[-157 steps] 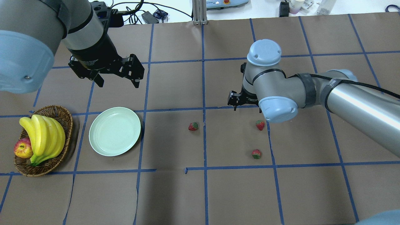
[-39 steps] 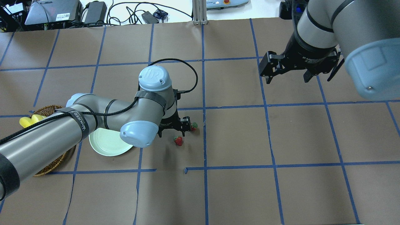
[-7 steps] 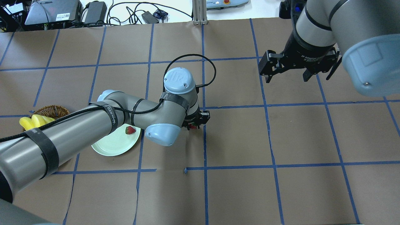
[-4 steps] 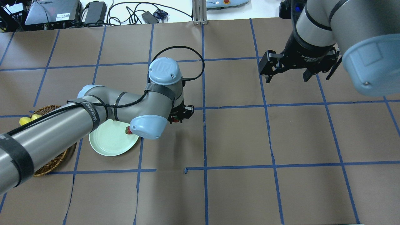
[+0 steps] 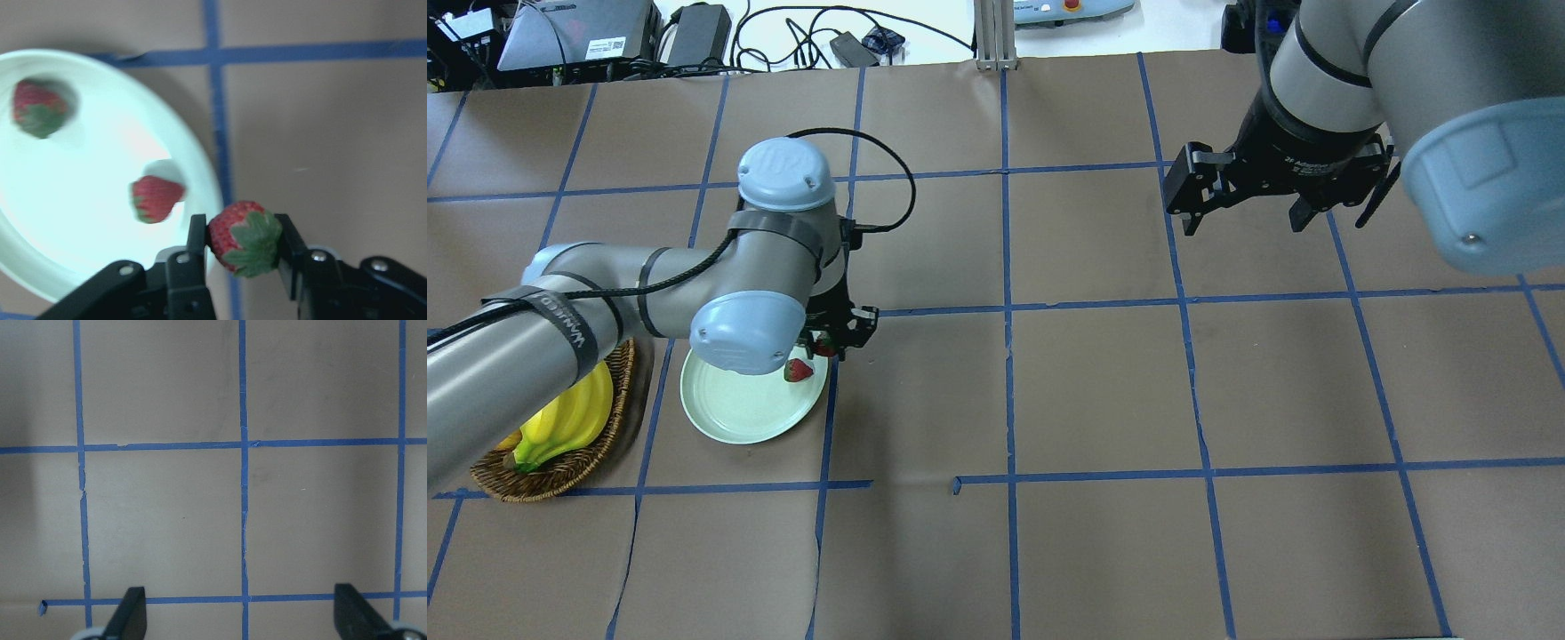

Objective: Collect all strawberries into plate
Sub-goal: 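Lower the strawberry onto the plate and open the left gripper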

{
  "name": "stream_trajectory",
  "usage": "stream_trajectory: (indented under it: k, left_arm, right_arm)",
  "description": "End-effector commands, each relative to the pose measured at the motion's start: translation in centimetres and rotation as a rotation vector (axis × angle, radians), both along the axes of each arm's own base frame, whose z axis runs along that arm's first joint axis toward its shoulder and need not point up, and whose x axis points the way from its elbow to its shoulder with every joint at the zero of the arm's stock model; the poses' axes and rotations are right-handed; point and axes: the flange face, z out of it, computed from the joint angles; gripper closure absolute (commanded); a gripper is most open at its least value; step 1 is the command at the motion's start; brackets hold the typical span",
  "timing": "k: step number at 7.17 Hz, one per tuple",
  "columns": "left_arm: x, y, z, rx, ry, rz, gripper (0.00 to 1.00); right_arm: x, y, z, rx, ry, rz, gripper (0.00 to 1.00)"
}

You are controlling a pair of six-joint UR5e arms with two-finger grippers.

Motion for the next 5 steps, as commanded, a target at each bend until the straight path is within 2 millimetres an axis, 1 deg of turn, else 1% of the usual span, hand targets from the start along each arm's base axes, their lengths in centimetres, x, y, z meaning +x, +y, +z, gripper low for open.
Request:
stream_trajectory:
  k: [1,2,3,4,5]
  left_arm:
    - [3.7,0.5,-1.7,0.055,0.014,0.014,0.67]
    - [3.7,0.7,-2.0,0.063,0.014,0.014,0.23]
    - [3.7,0.4,-1.1,0.033,0.011,0.031,0.12]
    - [2.9,-1.2,1.5,-0.042,0.029,0.022,0.00]
    - [1.3,-2.6,5.8,-0.107,0.040,-0.009,0.00]
  right_arm:
    - [0.0,0.0,0.0,-0.001,0.001,0.000,0.00]
    - [-0.1,0.0,0.0,-0.002,0.003,0.000,0.00]
    - [-0.1,-0.1,0.2,-0.005,0.001,0.000,0.00]
    - [-0.1,-0.1,0.3,-0.007,0.001,0.000,0.00]
    - [-0.1,-0.1,0.2,-0.005,0.000,0.000,0.00]
